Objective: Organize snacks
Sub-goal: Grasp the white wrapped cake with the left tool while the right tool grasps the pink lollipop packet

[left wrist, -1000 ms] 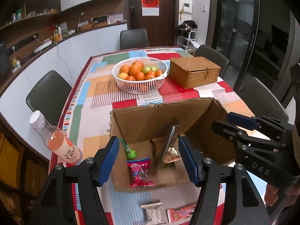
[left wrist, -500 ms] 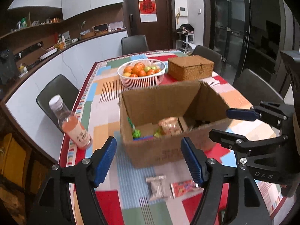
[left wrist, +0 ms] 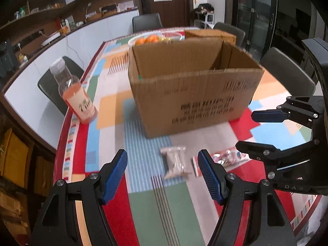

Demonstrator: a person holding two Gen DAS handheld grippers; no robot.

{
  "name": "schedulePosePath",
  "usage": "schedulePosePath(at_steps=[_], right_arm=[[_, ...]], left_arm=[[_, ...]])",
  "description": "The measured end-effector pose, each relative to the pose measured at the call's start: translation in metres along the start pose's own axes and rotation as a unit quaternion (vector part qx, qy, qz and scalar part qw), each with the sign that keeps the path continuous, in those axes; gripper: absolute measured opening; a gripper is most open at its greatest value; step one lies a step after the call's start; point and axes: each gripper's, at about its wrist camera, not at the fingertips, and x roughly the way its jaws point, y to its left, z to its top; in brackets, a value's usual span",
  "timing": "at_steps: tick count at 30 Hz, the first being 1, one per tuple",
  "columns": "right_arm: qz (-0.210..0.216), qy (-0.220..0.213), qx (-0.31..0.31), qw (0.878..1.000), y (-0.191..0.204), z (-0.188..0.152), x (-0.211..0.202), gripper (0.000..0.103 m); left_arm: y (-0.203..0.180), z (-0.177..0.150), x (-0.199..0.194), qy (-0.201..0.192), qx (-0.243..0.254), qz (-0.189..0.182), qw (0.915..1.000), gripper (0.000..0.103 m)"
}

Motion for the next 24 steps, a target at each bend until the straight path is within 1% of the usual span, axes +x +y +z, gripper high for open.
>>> schedulePosePath(at_steps=[2, 5, 10, 16, 24], right_arm=[[0.007, 0.016, -0.011, 1.0, 0.006, -0.006, 0.01, 0.054], [0.018, 0.04, -0.018, 0.999, 0.012, -0.011, 0.025, 0.054], [0.025, 0.068, -0.032, 0.997, 0.015, -0.016, 0.044, 0.054], [0.035, 0.085, -0.052, 0.994, 0.021, -0.021, 0.06, 0.054], [0.03, 0.098, -0.08, 0.992, 0.028, -0.02, 0.083, 0.054]], left_arm=[[0.001, -0.005, 0.007, 0.011, -0.001, -0.006, 0.9999, 0.071], [0.001, -0.011, 0.018, 0.027, 0.0, -0.004, 0.9996, 0.071], [0.002, -0.017, 0.035, 0.05, -0.002, -0.02, 0.9985, 0.071], [0.001, -0.018, 0.052, 0.069, -0.002, -0.031, 0.9971, 0.071], [0.002, -0.016, 0.072, 0.089, -0.01, -0.045, 0.9949, 0.07]])
